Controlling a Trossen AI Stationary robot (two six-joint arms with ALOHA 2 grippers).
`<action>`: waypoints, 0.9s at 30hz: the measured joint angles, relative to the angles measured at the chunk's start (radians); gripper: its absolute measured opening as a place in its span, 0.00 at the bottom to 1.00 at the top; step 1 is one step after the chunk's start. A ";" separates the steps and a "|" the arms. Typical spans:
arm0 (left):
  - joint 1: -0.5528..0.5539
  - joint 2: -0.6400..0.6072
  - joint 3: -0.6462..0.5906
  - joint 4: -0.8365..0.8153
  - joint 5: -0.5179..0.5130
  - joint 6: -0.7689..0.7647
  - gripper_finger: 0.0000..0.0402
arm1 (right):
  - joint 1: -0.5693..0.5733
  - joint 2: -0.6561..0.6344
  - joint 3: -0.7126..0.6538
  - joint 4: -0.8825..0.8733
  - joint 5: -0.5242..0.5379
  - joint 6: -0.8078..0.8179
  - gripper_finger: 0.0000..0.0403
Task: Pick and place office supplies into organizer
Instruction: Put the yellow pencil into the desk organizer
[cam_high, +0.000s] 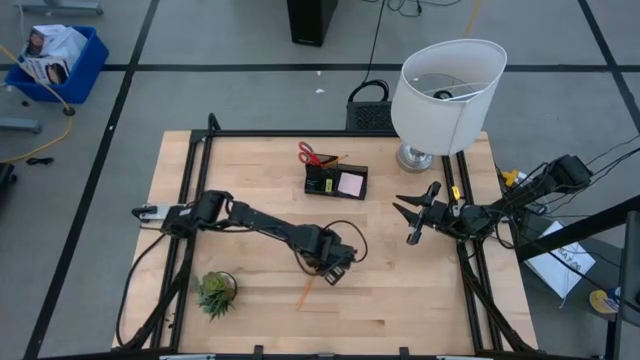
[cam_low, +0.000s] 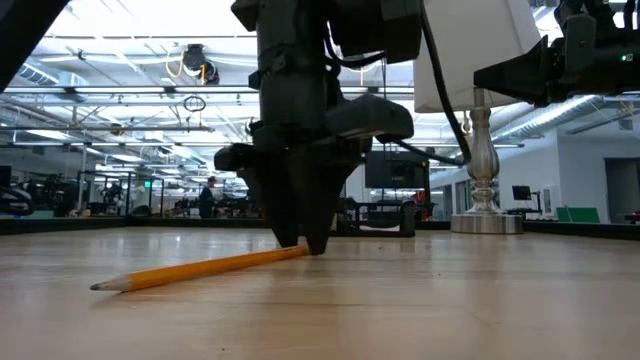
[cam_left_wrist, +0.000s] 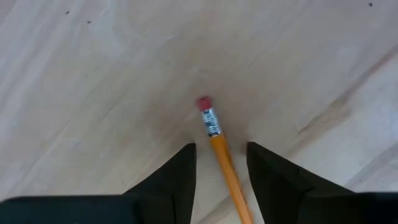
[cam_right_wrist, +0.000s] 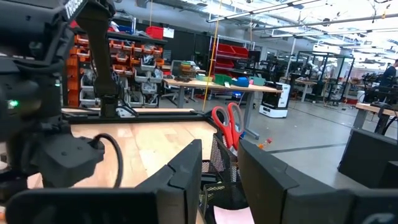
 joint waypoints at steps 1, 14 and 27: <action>0.002 0.003 0.000 0.000 0.007 -0.001 0.36 | 0.000 0.000 0.000 0.000 0.000 0.000 0.25; 0.003 0.015 0.000 0.005 -0.008 -0.037 0.34 | 0.000 0.000 0.000 0.000 0.000 0.000 0.25; 0.004 0.016 -0.002 0.011 -0.046 -0.013 0.06 | 0.000 0.000 0.000 0.000 0.000 0.000 0.25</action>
